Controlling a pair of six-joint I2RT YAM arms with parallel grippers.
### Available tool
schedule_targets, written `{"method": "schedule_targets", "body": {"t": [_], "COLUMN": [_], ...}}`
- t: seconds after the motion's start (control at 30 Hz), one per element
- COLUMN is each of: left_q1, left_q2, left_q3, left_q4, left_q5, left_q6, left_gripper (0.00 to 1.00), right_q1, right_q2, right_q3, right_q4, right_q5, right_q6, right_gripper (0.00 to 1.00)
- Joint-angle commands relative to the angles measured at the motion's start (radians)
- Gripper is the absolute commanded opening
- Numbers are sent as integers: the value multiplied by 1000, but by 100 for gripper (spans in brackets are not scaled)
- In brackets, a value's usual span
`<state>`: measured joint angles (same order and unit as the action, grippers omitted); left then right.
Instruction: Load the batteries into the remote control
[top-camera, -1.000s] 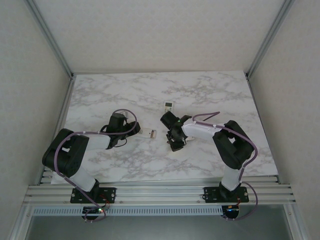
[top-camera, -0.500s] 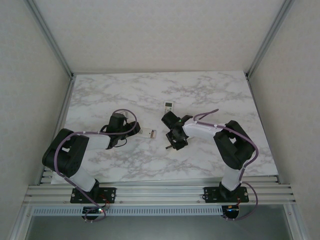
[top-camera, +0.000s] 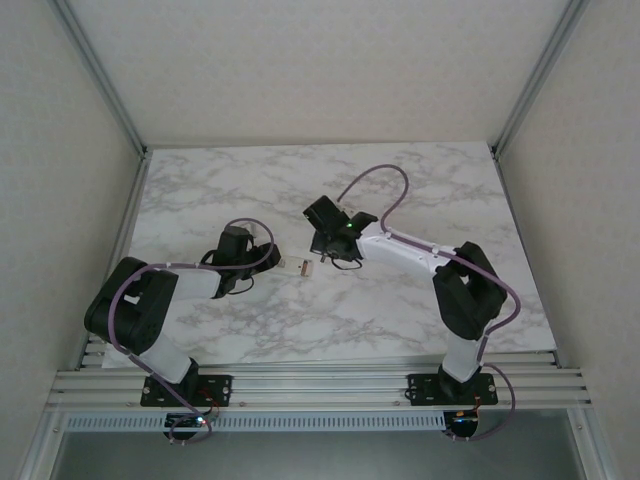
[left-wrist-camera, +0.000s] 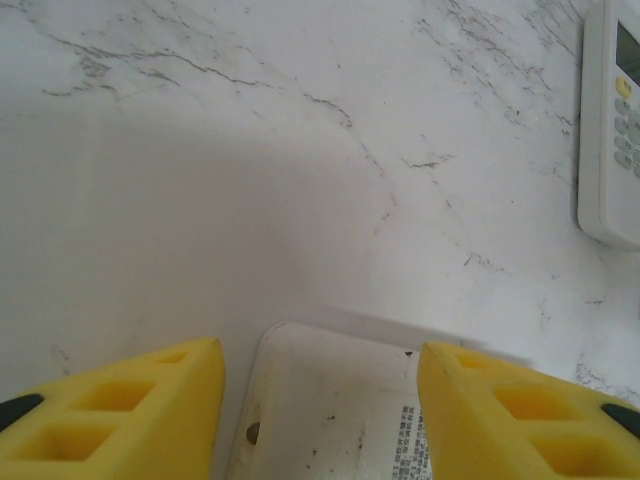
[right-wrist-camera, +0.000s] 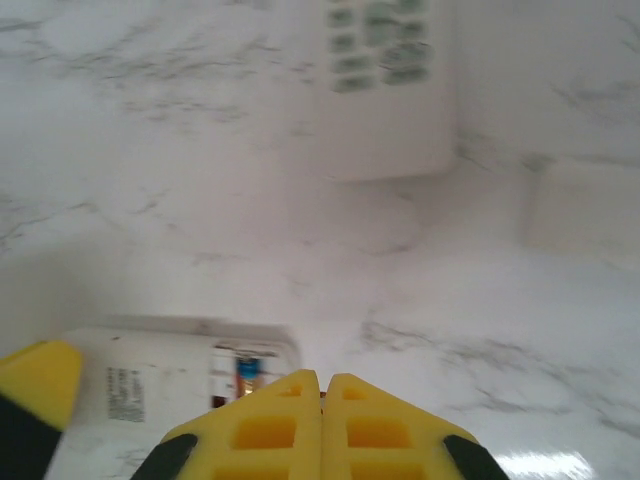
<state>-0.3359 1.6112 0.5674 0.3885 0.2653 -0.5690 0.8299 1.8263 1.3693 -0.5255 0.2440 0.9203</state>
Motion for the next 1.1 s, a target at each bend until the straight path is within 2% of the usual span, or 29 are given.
{"method": "schedule_targets", "body": {"t": [0.0, 0.33, 0.73, 0.9, 1.07], "left_q1": [6, 5, 6, 5, 6], "left_q2": [2, -1, -2, -1, 0], "left_q3": [-13, -12, -12, -13, -13], "left_q4": [9, 7, 7, 7, 9], "left_q5": [-8, -8, -10, -8, -7], "left_q6": [-1, -1, 0, 0, -2], "left_gripper": [52, 53, 52, 52, 52], "right_q1": [15, 24, 23, 25, 22], "right_q2": [81, 203, 240, 252, 258], "right_q3": [52, 142, 142, 155, 177], "right_q4": [6, -12, -37, -67, -104], "right_q5": [-15, -69, -147, -165, -188], "right_q6": [-100, -81, 3, 11, 40], "right_gripper": [0, 0, 0, 6, 5]}}
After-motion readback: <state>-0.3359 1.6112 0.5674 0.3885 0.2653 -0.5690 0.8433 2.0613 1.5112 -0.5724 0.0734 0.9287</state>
